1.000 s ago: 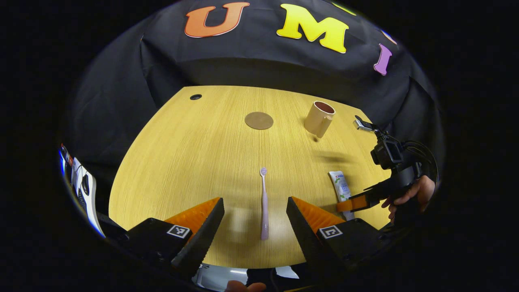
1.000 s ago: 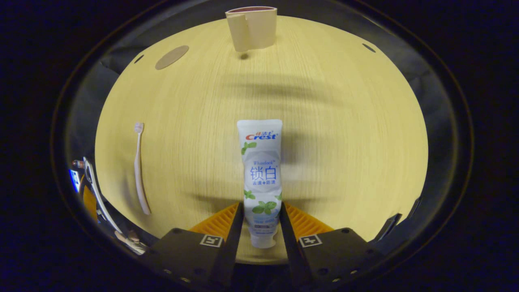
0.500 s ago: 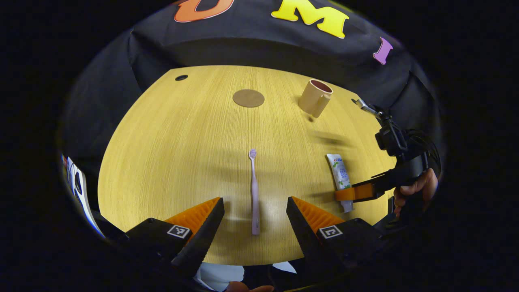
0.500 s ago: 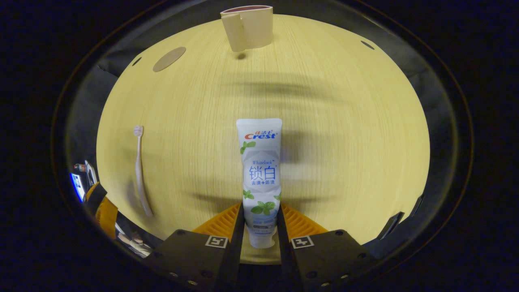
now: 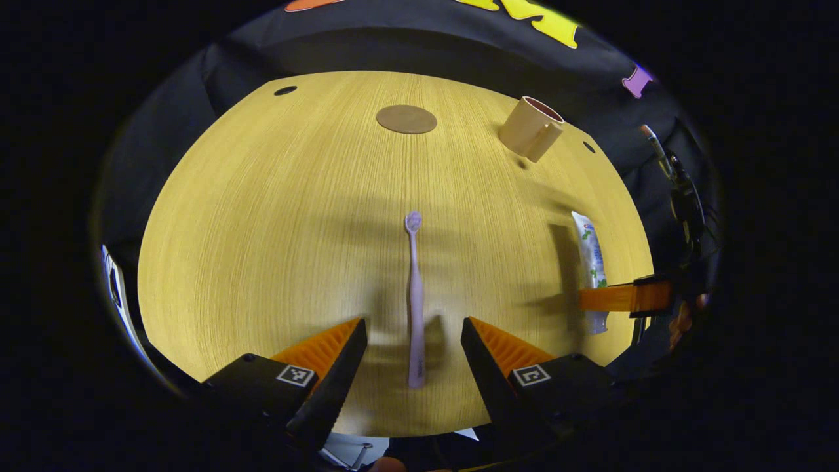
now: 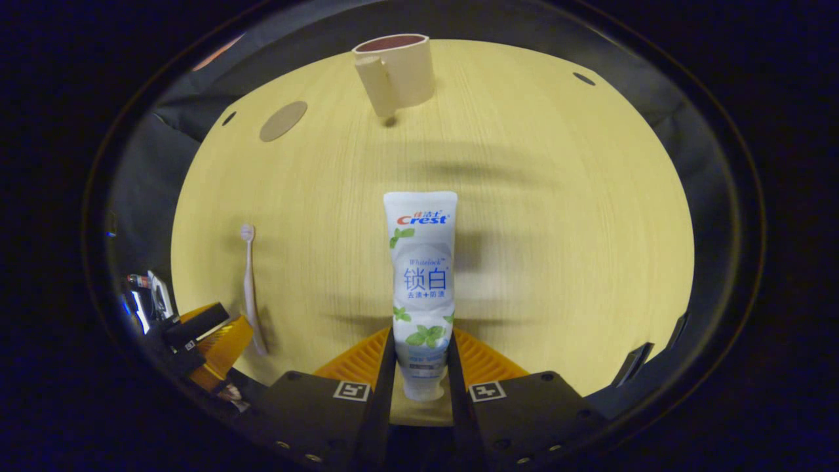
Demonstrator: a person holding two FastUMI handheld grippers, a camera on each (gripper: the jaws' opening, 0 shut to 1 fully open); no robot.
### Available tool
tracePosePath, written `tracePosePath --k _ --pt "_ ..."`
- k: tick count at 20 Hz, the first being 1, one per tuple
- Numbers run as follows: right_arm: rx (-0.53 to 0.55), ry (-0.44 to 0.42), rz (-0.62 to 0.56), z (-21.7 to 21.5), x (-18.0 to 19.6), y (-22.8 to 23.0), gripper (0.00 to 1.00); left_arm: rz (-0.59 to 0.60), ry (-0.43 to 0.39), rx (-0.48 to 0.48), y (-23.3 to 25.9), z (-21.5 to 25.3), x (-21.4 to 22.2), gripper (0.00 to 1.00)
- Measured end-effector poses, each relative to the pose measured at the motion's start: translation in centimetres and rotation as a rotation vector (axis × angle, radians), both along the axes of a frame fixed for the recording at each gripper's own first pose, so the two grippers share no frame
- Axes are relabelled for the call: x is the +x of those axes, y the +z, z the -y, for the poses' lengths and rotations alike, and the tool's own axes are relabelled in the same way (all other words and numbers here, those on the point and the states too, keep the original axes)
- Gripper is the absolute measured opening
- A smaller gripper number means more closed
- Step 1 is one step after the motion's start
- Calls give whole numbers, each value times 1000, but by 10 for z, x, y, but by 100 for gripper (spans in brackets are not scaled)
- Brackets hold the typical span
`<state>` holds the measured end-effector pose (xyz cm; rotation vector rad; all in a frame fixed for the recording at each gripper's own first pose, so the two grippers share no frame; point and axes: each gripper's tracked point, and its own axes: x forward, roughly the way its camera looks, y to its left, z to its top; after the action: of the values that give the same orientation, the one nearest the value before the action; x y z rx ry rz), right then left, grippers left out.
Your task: Put the toothbrush and toothpaste on the desktop into the cup, then pick up the cup and place it on the coaster on the desktop.
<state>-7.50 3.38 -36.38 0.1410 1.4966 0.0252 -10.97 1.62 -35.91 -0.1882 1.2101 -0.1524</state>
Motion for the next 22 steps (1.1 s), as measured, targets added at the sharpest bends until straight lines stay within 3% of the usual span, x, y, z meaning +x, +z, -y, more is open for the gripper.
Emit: tracePosePath --k 6,12,14,15,16,20,22 --pt "27 -33 39 4 6 23 39 13 -17 57 -11 0 19 78" --pt "24 -42 94 9 16 38 39 -13 3 46 -20 -2 17 59" --pt "24 -57 92 12 16 40 39 0 -1 58 -21 -3 20 58" --pt "22 -62 91 14 16 38 39 5 -3 66 -20 -3 21 51" --pt "22 -66 91 14 16 39 39 11 -3 76 -21 -4 21 54" --pt "14 -67 109 20 15 42 39 34 0 128 -22 -10 22 19" --pt "20 -69 114 19 15 44 39 36 4 121 -23 -7 22 16"
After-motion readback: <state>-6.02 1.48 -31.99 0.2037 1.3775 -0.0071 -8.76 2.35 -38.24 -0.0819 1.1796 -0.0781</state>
